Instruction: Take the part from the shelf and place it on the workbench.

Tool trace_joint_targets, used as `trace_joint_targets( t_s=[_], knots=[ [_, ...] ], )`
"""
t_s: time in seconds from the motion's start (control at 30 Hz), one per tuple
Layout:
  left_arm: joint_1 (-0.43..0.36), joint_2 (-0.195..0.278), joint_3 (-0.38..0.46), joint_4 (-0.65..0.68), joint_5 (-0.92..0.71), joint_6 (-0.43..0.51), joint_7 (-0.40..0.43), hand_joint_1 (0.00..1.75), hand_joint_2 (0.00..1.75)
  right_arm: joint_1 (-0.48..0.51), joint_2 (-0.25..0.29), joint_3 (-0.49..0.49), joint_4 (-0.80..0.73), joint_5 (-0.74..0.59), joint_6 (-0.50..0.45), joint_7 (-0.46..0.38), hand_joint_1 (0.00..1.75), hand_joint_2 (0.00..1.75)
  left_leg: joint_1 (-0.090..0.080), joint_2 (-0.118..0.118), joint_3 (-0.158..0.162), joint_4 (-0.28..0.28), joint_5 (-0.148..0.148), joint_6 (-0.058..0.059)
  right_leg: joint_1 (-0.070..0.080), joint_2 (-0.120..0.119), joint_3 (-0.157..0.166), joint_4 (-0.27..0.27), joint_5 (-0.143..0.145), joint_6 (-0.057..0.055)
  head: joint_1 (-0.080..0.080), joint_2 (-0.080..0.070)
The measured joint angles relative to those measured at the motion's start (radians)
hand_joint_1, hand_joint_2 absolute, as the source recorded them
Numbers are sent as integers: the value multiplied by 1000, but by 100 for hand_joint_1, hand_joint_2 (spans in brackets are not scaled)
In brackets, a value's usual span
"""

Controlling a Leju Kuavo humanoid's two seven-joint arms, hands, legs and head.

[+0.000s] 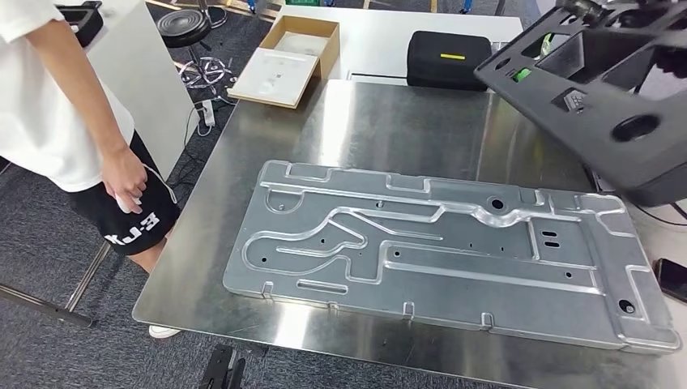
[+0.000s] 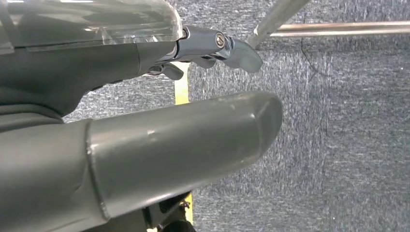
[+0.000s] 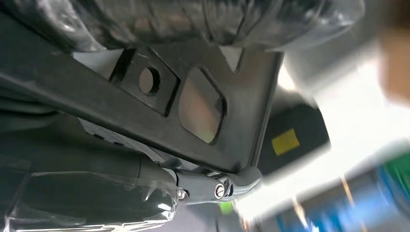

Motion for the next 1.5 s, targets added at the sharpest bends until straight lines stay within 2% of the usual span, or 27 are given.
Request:
trace_joint_targets(
  t_s=[0.03,0.07,0.1,0.17,0.27,0.33,0.37,0.43,0.47,0.5,0.53,0.57,0.63,0.67,0.73,0.8,0.87,0.97,1.0,1.03,1.07,1.1,1.17,1.2,1.33,1.4,1.5],
  knots=[
    [1,1,0,0,0,-4,-2,0,0,-60,-2,39,28,-29,109,55,0,0,-1,0,-16,36,-4,3,5,2,1,2,-2,-4,0,0],
    [3,2,-1,0,0,-7,-4,0,0,-122,-3,82,52,-56,211,112,0,0,-2,-1,-12,27,15,10,9,3,4,3,-4,-7,0,0],
    [4,4,-1,0,1,-9,-7,0,0,-188,-4,130,75,-86,306,170,0,0,-5,-1,6,-17,46,21,13,5,6,5,-6,-9,0,0],
    [4,8,-1,0,1,-11,-9,0,0,-265,-3,194,94,-129,365,219,0,0,-10,-2,55,-122,83,36,17,6,7,5,-8,-6,1,0],
    [5,10,-2,0,1,-14,-11,0,0,-338,-3,280,110,-191,401,267,0,0,-9,-1,73,-160,85,38,18,7,7,-2,-5,8,0,0],
    [6,10,-3,0,2,-15,-11,0,0,-366,-6,324,114,-221,408,285,0,0,-4,2,82,-179,96,42,17,6,2,13,-19,17,1,0],
    [5,10,-3,0,2,-16,-11,0,0,-378,-8,343,115,-238,412,293,0,0,-1,3,86,-188,101,44,15,6,-11,44,-41,23,1,0],
    [4,10,-4,0,2,-18,-12,0,0,-397,-13,375,116,-280,422,313,0,0,0,6,88,-193,104,48,10,6,-64,160,-101,35,2,0],
    [5,10,-4,0,2,-19,-12,0,0,-402,-15,393,116,-304,428,325,0,0,1,6,88,-192,104,48,7,6,-91,218,-122,41,2,0],
    [5,10,-5,0,2,-20,-12,0,0,-406,-18,411,116,-331,432,337,0,0,2,6,88,-190,103,47,4,5,-108,251,-125,46,2,0],
    [6,9,-5,0,1,-21,-13,0,0,-411,-21,431,116,-359,433,347,0,0,3,6,88,-187,101,45,0,4,-106,248,-110,50,2,0],
    [7,9,-7,0,1,-21,-13,0,0,-417,-23,453,116,-390,432,354,0,0,5,6,88,-183,98,42,-4,3,-86,205,-78,53,2,0],
    [8,8,-9,0,0,-21,-14,0,0,-438,-28,505,116,-473,418,358,0,0,5,5,86,-172,90,30,-8,-1,-25,75,-19,56,2,0],
    [7,8,-10,0,0,-21,-15,0,0,-450,-31,536,115,-526,404,358,0,0,3,5,84,-167,86,25,-8,0,-4,30,-6,52,2,0],
    [6,9,-12,0,1,-21,-16,0,0,-468,-38,611,112,-642,358,359,0,0,-1,6,82,-163,83,15,-1,2,6,4,-7,39,1,0],
    [7,9,-16,0,1,-20,-17,0,0,-480,-53,689,96,-762,284,358,0,87,0,5,81,-161,79,7,-2,3,6,2,-5,23,1,0],
    [9,9,-18,0,2,-20,-17,0,0,-495,-75,765,63,-871,196,352,0,175,3,5,61,-114,45,-1,-5,1,8,-2,-2,7,1,0],
    [10,9,-19,0,3,-18,-17,0,0,-511,-96,868,28,-956,114,326,0,175,5,5,-21,75,-46,-6,0,3,9,-3,-3,-4,1,0],
    [10,9,-19,0,3,-18,-17,0,0,-512,-101,894,23,-963,103,321,0,175,5,5,-41,118,-56,-6,3,5,10,-2,-3,-5,1,0],
    [11,9,-19,0,3,-18,-17,0,0,-511,-107,915,18,-966,96,316,0,175,5,5,-46,124,-47,-3,5,6,10,-1,-4,-6,1,0],
    [11,9,-19,0,3,-18,-17,0,0,-511,-111,932,15,-967,92,310,0,175,5,5,-31,89,-19,1,8,8,11,0,-5,-7,1,0],
    [12,9,-19,0,3,-18,-17,0,0,-513,-114,946,12,-968,87,301,0,175,3,4,0,22,20,8,10,9,13,1,-5,-7,1,0],
    [11,10,-20,0,4,-17,-17,0,0,-519,-120,978,10,-971,77,276,0,175,-2,4,62,-107,70,26,13,11,14,0,-5,-5,1,0],
    [11,11,-20,0,5,-17,-17,0,0,-523,-122,994,10,-972,73,265,0,175,-5,4,79,-143,78,32,13,12,14,-1,-4,-1,1,0],
    [12,11,-21,0,8,-16,-20,0,0,-530,-130,1040,11,-974,64,237,0,175,-6,6,92,-178,90,39,9,12,14,-8,-1,20,1,0],
    [11,10,-21,0,10,-15,-21,0,0,-535,-133,1053,14,-971,59,218,0,175,0,9,99,-199,103,45,7,10,-6,39,-37,27,1,0],
    [11,10,-21,0,12,-15,-21,0,0,-535,-135,1071,21,-959,56,199,0,175,0,11,99,-203,107,49,2,7,-86,220,-125,39,2,0]
  ],
)
